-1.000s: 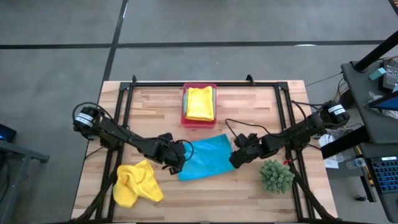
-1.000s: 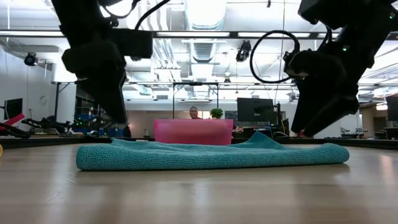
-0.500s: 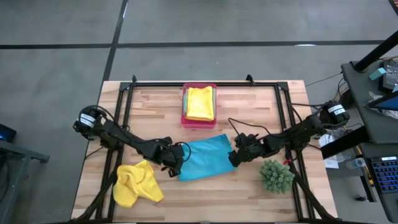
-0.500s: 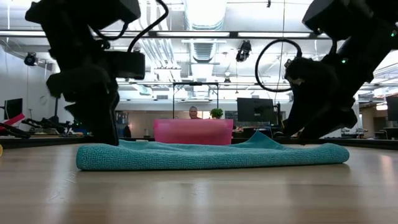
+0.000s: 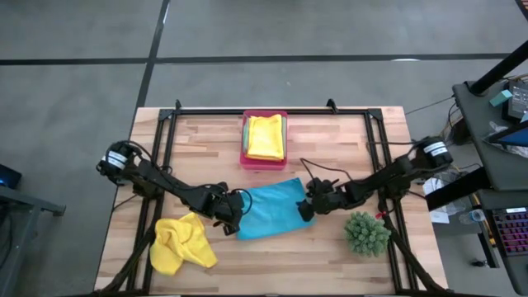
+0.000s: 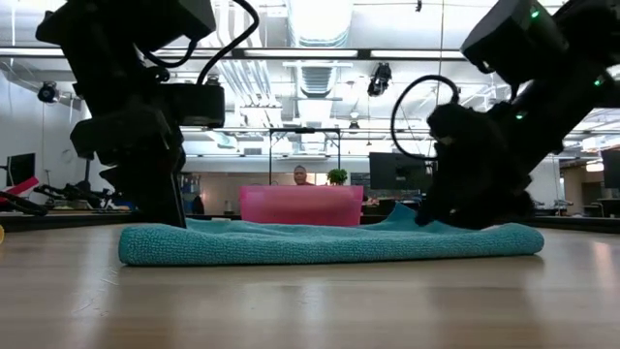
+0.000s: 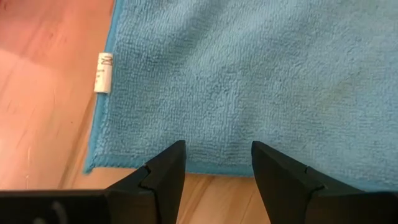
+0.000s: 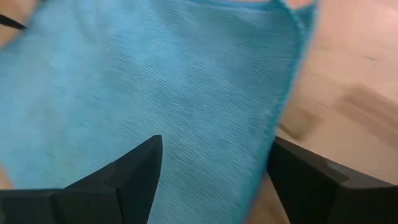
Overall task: Fold microfiber towels
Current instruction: Fold the blue towel
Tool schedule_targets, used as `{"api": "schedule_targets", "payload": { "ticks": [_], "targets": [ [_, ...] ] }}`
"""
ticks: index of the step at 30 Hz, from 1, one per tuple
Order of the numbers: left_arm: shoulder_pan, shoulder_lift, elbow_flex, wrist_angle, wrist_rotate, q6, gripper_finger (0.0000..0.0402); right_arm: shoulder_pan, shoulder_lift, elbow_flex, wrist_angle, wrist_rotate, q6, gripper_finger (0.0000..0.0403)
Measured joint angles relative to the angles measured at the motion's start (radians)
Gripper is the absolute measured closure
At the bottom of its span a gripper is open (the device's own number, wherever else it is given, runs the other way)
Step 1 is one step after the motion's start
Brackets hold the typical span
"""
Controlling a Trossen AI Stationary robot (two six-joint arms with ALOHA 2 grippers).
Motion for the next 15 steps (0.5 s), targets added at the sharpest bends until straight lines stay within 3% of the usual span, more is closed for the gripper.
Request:
{"api": "schedule_targets", "payload": {
  "ticks": [5,8,15],
  "targets": [
    [0.0,0.0,0.0,0.018,0.0,0.001,0.0233,-0.003,0.062,0.002,0.19,-0.059,-0.067,0.0133],
    [0.0,0.0,-0.001,0.018,0.0,0.001,0.0233,-0.011,0.07,0.002,0.217,-0.071,-0.078,0.0143],
    [0.0,0.0,-0.001,0.019,0.0,0.002,0.0233,-0.027,0.07,0.002,0.218,-0.067,-0.088,0.0216]
  ]
}}
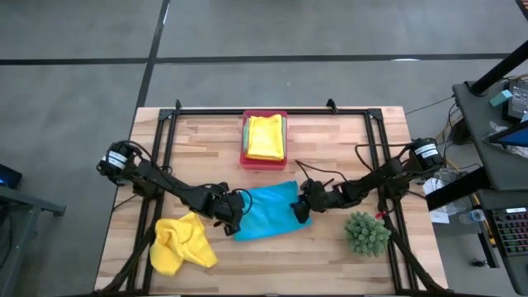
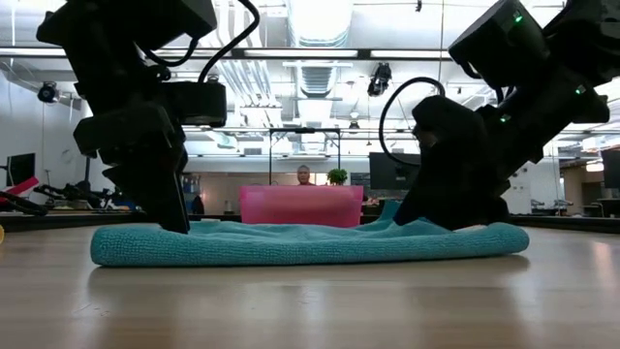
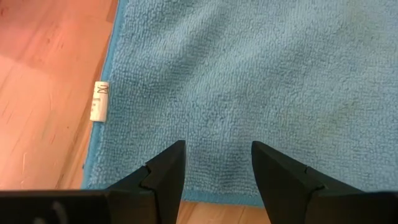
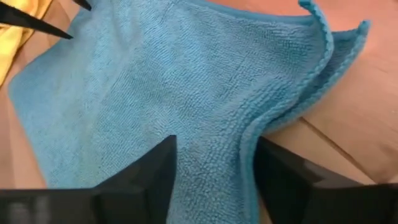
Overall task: Fold microfiber towels
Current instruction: Fold the blue towel
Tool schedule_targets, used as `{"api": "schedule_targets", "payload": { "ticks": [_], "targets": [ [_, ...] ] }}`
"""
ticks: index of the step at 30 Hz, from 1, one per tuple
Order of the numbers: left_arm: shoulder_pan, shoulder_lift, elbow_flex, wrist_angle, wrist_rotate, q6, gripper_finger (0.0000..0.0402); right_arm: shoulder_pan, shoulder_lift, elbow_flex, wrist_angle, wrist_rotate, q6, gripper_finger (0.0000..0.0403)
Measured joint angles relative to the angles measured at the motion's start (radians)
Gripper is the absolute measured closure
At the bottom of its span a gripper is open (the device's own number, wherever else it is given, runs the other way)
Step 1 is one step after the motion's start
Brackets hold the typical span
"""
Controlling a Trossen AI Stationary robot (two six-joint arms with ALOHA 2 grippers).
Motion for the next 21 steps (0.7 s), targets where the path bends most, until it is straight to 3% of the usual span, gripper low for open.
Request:
{"api": "schedule_targets", "payload": {
  "ticks": [11,21],
  "targets": [
    [0.0,0.0,-0.001,0.011,0.0,0.001,0.0233,0.001,0.023,0.0,0.077,0.008,-0.072,0.038],
    [-0.001,-0.006,0.003,-0.004,0.001,0.001,0.0233,0.001,-0.056,0.0,-0.018,0.011,-0.1,0.039]
  ]
}}
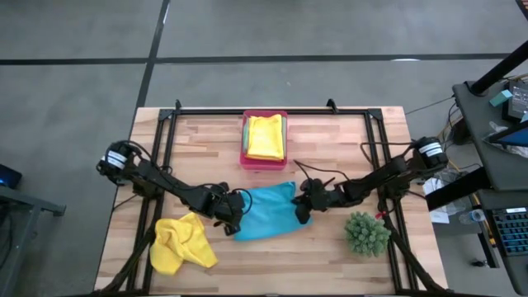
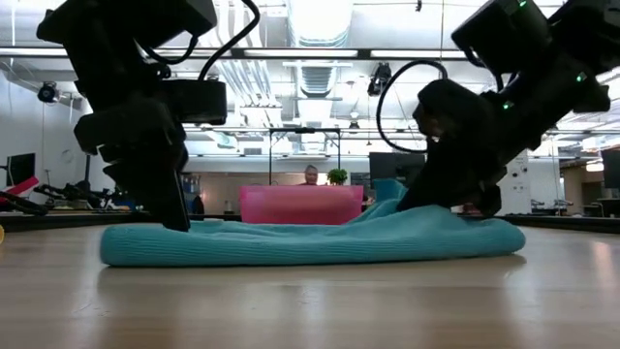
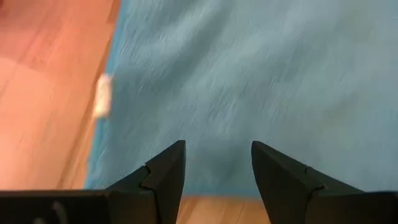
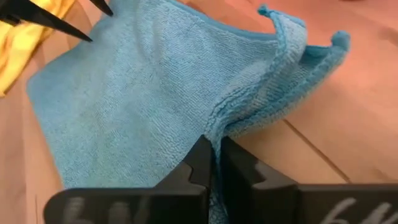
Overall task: Fold microfiber towels
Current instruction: Fold the blue towel
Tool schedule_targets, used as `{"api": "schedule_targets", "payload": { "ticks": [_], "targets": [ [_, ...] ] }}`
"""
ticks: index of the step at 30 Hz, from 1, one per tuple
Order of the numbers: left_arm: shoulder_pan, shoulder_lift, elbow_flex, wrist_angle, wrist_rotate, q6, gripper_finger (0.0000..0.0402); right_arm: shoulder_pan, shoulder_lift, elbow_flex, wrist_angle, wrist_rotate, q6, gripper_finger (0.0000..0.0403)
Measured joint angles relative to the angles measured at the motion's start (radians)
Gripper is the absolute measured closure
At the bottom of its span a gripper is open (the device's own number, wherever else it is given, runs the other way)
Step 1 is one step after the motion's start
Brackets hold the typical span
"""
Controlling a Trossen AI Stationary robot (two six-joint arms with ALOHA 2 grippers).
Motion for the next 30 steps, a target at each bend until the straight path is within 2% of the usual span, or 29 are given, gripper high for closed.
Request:
{"api": "schedule_targets", "payload": {
  "ticks": [6,14,20,30],
  "targets": [
    [-0.012,-0.028,0.029,-0.113,0.006,-0.001,0.0233,0.0,-0.129,0.0,-0.216,0.004,0.015,0.0391],
    [-0.027,-0.073,0.023,-0.106,0.007,0.0,0.0233,0.002,-0.283,0.0,-0.395,0.057,0.053,0.0391],
    [-0.031,-0.035,-0.006,0.004,0.006,0.001,0.0233,0.012,-0.291,0.0,-0.312,0.056,0.064,0.0391],
    [-0.03,0.032,-0.007,0.098,0.003,0.008,0.0233,0.013,-0.119,0.0,0.006,0.037,0.049,0.0391]
  ]
}}
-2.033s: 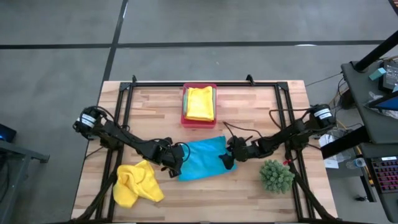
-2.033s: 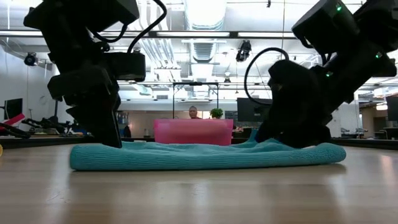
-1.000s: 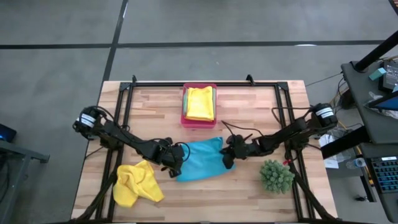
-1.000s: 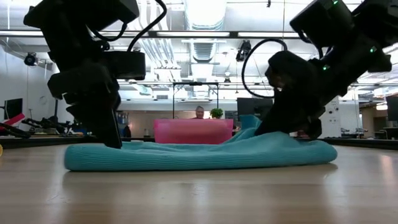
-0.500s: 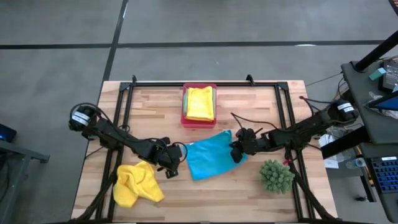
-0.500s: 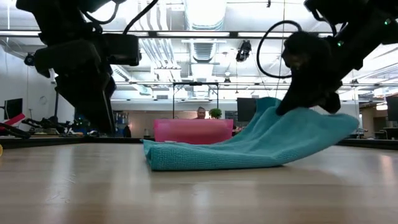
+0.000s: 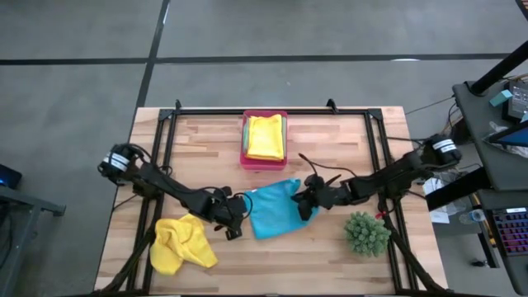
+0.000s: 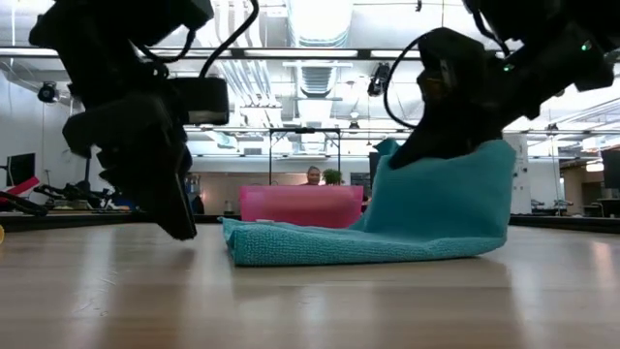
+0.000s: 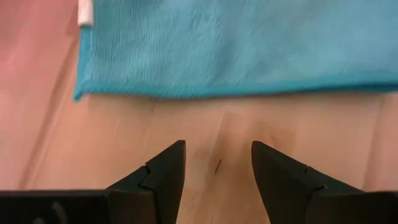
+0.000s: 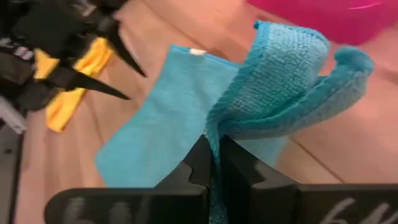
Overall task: Fold microfiber towels
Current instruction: Fold the blue towel
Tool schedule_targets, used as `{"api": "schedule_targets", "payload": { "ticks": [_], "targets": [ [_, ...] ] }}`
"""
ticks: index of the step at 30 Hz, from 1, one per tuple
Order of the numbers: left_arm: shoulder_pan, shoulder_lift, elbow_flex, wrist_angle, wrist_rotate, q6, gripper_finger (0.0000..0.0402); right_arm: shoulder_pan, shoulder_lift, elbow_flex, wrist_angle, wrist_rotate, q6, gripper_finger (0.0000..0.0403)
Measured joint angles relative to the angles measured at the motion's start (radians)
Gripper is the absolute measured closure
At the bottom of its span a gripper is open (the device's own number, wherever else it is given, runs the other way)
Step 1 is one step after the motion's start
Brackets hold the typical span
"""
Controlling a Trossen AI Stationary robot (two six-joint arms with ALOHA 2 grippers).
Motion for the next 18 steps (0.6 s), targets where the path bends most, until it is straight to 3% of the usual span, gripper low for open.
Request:
{"api": "schedule_targets", "payload": {
  "ticks": [6,18],
  "targets": [
    [0.0,0.032,0.0,0.052,-0.006,0.002,0.0233,-0.004,0.093,0.075,0.049,-0.017,-0.045,0.0391],
    [0.0,0.049,0.001,0.103,-0.013,0.018,0.0233,-0.044,0.288,0.3,-0.031,0.02,-0.144,0.0391]
  ]
}}
